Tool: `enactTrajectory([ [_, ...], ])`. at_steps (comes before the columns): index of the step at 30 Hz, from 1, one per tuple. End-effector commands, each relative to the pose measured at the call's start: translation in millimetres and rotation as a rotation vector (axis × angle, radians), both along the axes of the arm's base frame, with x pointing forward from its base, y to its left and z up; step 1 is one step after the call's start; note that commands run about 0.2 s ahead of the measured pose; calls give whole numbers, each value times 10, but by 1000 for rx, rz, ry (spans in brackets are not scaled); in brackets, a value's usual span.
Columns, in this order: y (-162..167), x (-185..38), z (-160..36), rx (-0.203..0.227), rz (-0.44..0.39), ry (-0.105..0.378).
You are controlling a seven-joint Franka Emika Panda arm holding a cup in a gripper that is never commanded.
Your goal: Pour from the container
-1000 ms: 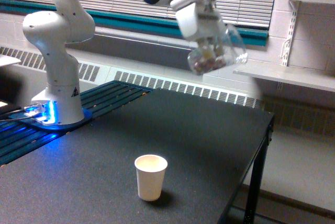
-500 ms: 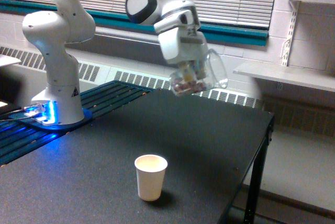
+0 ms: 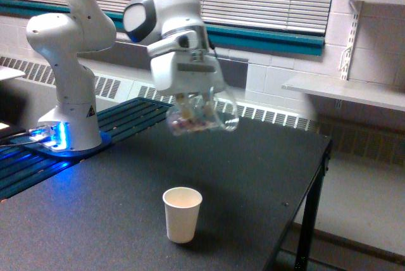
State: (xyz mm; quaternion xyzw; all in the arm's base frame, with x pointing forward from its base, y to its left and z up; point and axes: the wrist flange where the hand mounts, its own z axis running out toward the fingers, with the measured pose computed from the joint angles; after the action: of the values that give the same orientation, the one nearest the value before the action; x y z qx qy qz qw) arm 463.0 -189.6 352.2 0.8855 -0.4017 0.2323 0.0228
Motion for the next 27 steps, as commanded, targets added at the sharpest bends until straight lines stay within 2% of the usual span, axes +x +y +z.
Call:
enactTrajectory([
  [1,-190,-133,-98,-18,-50,4],
  [4,-230,-204,-179,-28,-56,14],
  [18,-376,-552,-731,-22,-103,120],
  [27,-399,-560,-817,-51,-105,138],
])
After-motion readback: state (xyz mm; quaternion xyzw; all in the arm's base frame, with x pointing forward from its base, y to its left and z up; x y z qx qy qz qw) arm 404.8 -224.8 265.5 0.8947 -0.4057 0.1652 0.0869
